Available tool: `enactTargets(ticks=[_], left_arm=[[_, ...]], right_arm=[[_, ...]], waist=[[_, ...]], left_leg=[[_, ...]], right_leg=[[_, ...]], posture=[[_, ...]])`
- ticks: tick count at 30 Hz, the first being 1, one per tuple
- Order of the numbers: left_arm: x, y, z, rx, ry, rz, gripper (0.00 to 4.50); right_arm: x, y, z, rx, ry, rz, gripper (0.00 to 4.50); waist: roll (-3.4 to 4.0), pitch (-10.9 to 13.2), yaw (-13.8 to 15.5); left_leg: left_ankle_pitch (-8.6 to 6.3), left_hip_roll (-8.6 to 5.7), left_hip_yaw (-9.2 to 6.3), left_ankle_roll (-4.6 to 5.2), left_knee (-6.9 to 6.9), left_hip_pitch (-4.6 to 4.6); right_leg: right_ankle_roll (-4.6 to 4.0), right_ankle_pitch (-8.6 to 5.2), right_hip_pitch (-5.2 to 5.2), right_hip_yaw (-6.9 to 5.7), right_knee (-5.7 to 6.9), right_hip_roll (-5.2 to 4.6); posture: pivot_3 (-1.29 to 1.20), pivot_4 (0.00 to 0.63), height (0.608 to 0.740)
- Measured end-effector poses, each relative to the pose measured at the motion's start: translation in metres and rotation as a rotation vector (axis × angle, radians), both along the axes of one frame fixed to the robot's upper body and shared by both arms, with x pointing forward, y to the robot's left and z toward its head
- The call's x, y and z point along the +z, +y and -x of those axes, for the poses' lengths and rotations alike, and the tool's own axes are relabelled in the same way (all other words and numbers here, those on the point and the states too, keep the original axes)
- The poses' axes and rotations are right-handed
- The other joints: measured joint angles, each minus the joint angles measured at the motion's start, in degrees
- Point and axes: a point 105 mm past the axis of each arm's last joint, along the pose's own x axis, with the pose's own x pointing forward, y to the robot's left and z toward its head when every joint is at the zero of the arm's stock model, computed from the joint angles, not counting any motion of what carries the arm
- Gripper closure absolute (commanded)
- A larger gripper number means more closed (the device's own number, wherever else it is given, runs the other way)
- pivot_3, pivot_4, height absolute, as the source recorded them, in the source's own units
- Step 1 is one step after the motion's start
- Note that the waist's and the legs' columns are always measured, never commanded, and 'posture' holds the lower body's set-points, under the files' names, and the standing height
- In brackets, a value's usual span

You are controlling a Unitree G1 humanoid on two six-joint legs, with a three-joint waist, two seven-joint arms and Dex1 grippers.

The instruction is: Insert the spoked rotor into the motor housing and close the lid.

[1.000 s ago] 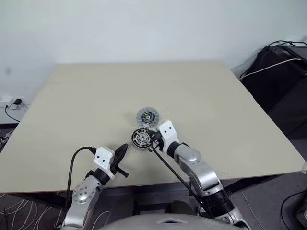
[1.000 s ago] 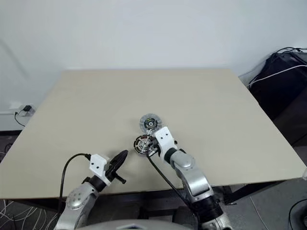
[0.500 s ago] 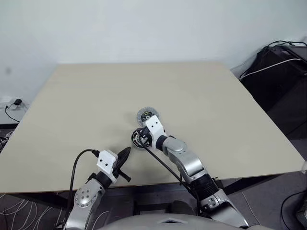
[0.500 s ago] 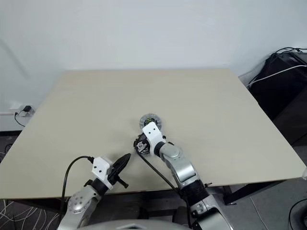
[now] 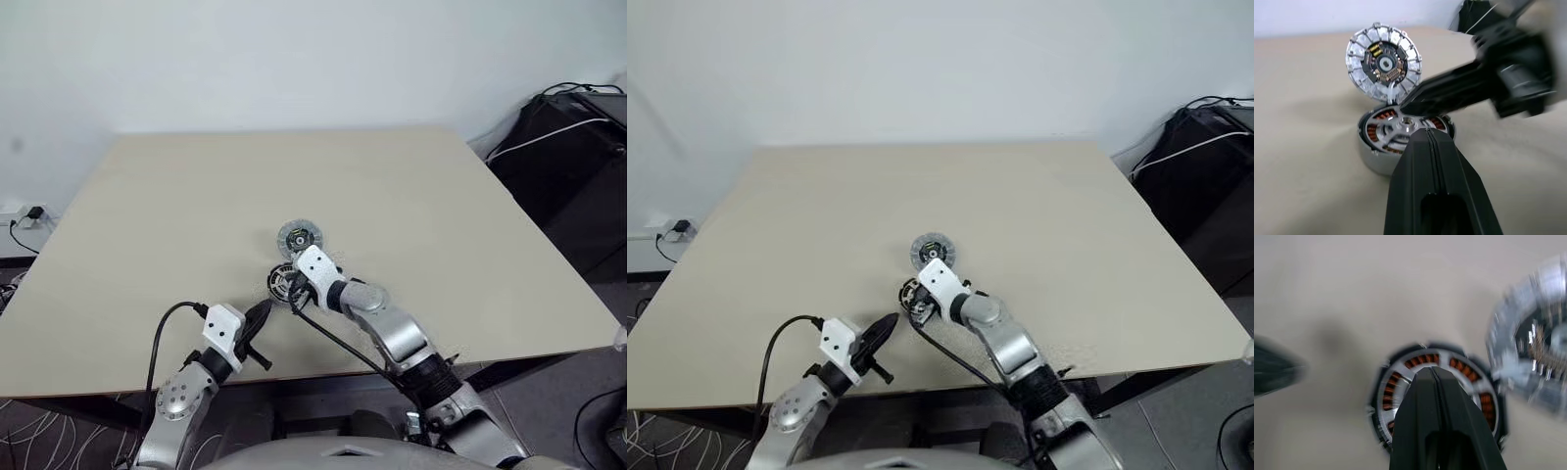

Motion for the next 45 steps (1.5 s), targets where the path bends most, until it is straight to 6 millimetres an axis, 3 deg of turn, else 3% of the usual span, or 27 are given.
enactTargets(ticks=[3, 6, 12, 21, 32, 35, 40, 45], left_arm=[[0.002, -0.003, -0.002, -0.013, -0.008, 0.005, 4.49], [0.002, -0.003, -0.002, -0.017, -0.009, 0.007, 4.50], [0.001, 0.000, 0.000, -0.016, -0.004, 0.004, 4.50], [-0.007, 0.010, 0.011, -0.044, 0.030, -0.042, 4.50], [-0.008, 0.010, 0.014, -0.037, 0.029, -0.034, 4.50], [-0.007, 0.008, 0.013, -0.031, 0.025, -0.027, 4.50], [-0.007, 0.006, 0.013, -0.025, 0.021, -0.020, 4.50], [-0.006, 0.002, 0.012, -0.027, 0.018, -0.009, 4.50]], right_arm=[[0.012, -0.003, 0.006, 0.144, -0.093, 0.106, 4.50], [0.006, -0.009, 0.013, 0.245, -0.111, 0.204, 3.94], [-0.001, -0.008, 0.023, 0.417, -0.141, 0.340, 2.04], [-0.006, -0.007, 0.008, 0.513, -0.162, 0.448, 2.04], [-0.029, -0.010, 0.007, 0.561, -0.107, 0.510, 2.04], [-0.029, -0.010, 0.005, 0.566, -0.115, 0.514, 2.66], [-0.028, -0.010, 0.004, 0.575, -0.124, 0.517, 4.27], [-0.030, -0.012, 0.005, 0.574, -0.113, 0.520, 4.38]], waist=[[-0.04, 0.0, 0.0], [-0.06, 0.0, 0.1], [-0.07, 0.0, 0.1], [-0.07, 0.0, 0.1], [-0.05, 0.0, 0.1], [-0.03, -0.1, 0.1], [-0.01, -0.1, 0.1], [-0.01, -0.1, 0.1]], left_leg=[[0.00, 0.01, -0.01, 0.01, 0.04, 0.01], [-0.01, 0.01, -0.01, 0.03, 0.08, 0.00], [-0.02, 0.02, -0.01, 0.05, 0.18, 0.01], [-0.04, 0.02, -0.01, 0.07, 0.25, 0.00], [-0.04, 0.02, -0.01, 0.07, 0.24, 0.02], [-0.04, 0.02, -0.01, 0.07, 0.25, 0.03], [-0.04, 0.02, -0.01, 0.06, 0.24, 0.03], [-0.04, 0.02, -0.01, 0.06, 0.25, 0.03]], right_leg=[[0.00, 0.00, 0.03, -0.03, 0.00, 0.00], [0.00, 0.00, 0.04, -0.02, 0.00, 0.00], [0.01, 0.01, 0.09, -0.03, 0.02, 0.00], [0.03, 0.03, 0.11, -0.02, 0.02, 0.00], [0.03, 0.04, 0.11, -0.01, 0.05, 0.00], [0.02, 0.04, 0.13, 0.00, 0.05, 0.00], [0.02, 0.04, 0.13, -0.01, 0.05, 0.00], [-0.01, 0.07, 0.12, -0.01, 0.07, 0.00]], posture=[[0.00, 0.000, 0.740], [0.00, 0.000, 0.740], [0.00, 0.000, 0.740], [0.00, 0.000, 0.740], [0.00, 0.000, 0.740], [0.00, 0.000, 0.740], [0.00, 0.000, 0.740], [0.00, 0.000, 0.740]])
